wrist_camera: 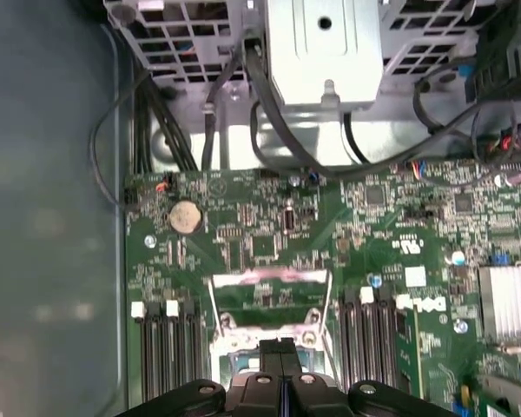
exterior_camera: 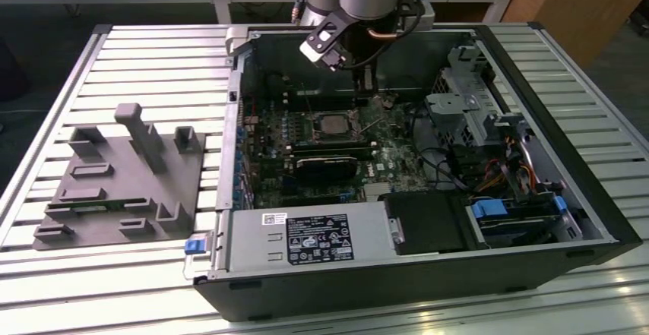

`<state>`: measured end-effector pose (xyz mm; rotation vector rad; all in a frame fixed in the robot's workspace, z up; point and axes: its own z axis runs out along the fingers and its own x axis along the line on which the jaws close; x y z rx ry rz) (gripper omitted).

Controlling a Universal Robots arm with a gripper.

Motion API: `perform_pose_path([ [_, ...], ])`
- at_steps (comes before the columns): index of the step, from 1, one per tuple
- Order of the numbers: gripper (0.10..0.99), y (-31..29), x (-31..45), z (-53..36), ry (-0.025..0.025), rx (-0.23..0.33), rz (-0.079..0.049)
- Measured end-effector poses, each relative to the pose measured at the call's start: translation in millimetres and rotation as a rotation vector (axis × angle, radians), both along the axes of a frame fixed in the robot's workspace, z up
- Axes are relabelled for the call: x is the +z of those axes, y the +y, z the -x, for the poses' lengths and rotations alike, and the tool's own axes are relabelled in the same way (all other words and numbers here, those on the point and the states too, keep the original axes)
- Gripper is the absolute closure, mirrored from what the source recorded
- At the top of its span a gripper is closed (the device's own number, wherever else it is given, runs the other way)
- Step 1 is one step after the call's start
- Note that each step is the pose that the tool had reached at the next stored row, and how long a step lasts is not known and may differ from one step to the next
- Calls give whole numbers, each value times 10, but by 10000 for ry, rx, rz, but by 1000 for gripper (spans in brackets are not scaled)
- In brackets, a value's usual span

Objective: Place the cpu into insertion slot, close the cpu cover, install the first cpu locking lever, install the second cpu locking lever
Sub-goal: 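Close the cpu cover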

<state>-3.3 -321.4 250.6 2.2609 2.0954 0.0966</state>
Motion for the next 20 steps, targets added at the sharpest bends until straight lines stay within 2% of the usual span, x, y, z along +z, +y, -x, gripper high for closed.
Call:
perform_pose_path([
  [4,980,0,0,-60,0,0,0],
  [14,980,0,47,-74,-2,0,-1],
  [20,980,0,48,-207,-1,0,1],
])
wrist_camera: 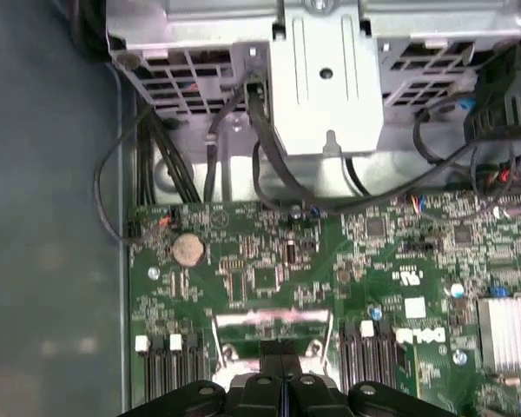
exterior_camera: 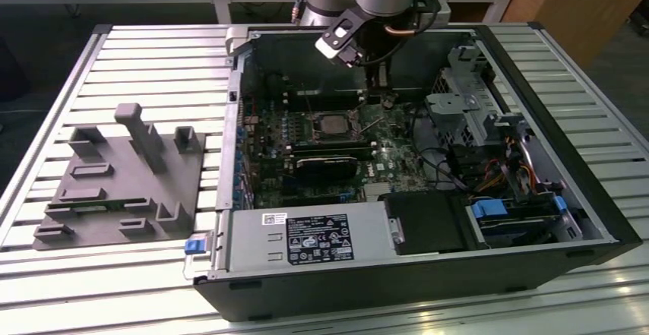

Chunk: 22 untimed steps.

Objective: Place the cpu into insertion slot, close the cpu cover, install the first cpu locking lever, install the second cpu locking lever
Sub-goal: 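Close the cpu cover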

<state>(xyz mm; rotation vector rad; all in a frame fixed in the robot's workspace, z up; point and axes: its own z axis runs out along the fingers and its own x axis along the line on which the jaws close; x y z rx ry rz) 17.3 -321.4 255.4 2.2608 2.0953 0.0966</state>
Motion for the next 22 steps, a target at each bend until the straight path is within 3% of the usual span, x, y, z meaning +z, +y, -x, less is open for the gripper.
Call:
perform_pose_path([
  [13,980,0,0,-369,1,-1,0],
  [17,980,0,-7,-417,1,0,-1],
  [22,980,0,-89,-431,31,0,-1],
])
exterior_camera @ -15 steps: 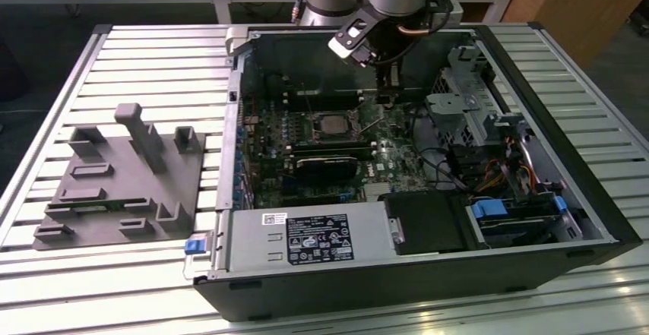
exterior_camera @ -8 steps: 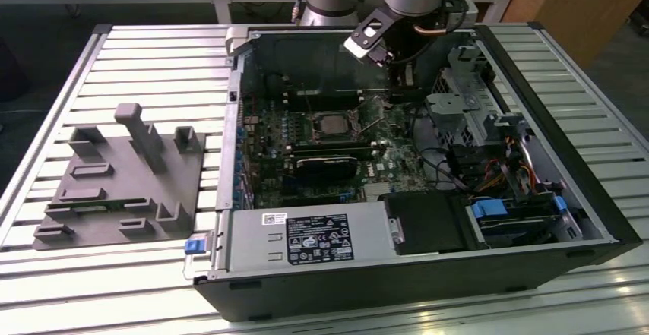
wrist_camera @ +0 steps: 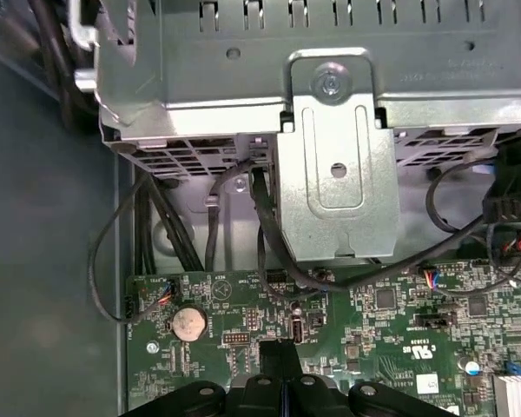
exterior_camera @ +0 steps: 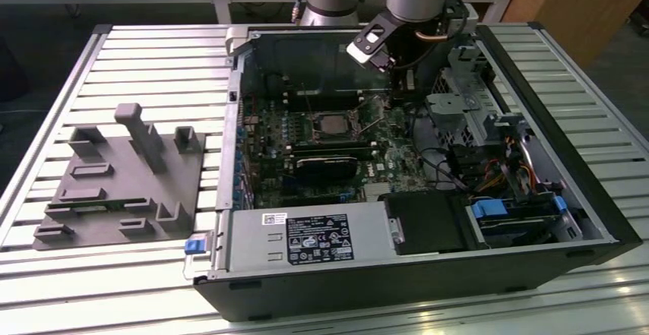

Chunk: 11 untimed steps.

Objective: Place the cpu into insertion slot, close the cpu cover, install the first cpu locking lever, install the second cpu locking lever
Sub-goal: 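Close the cpu cover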

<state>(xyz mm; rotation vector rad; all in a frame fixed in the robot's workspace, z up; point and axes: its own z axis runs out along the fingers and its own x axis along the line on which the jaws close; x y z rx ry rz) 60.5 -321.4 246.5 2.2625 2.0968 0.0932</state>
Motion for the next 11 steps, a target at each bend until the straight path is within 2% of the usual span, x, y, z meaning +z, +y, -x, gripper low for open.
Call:
perform_pose_path([
  [3,980,0,-56,-1,49,0,0],
  [7,980,0,-114,-1,159,0,-2],
  [11,980,0,-114,0,163,0,1],
])
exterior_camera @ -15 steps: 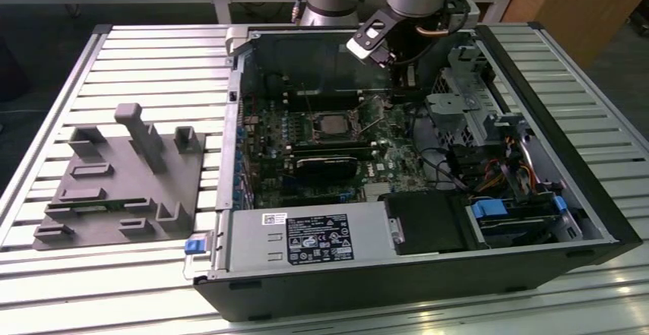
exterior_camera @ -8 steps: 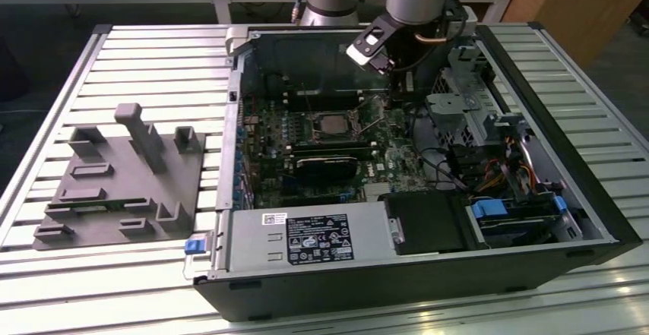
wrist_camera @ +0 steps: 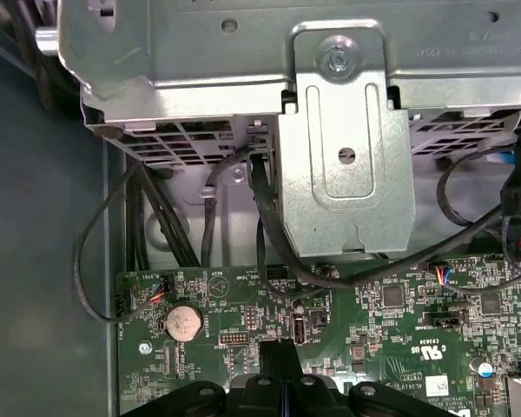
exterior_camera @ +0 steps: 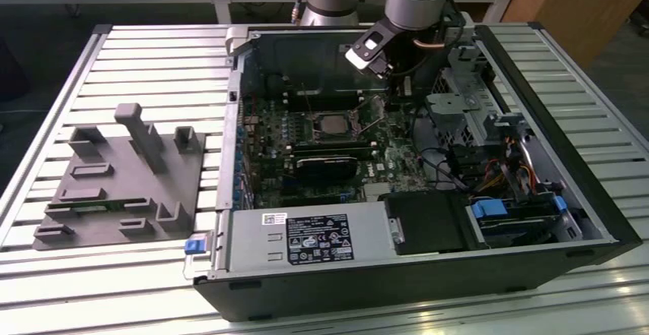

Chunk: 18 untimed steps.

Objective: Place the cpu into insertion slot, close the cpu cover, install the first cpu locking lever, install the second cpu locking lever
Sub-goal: 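Close the cpu cover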

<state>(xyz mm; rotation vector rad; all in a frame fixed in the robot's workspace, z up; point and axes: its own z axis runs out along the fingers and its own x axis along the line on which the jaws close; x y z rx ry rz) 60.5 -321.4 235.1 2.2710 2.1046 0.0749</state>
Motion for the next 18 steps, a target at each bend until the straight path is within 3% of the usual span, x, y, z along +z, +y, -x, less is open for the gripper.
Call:
perform_pose_path([
  [1,980,0,-1,-2,34,1,-1],
  [5,980,1,-8,-34,702,0,-31],
  [11,980,0,-7,-34,791,0,-29],
  [18,980,0,-7,36,791,3,-106],
])
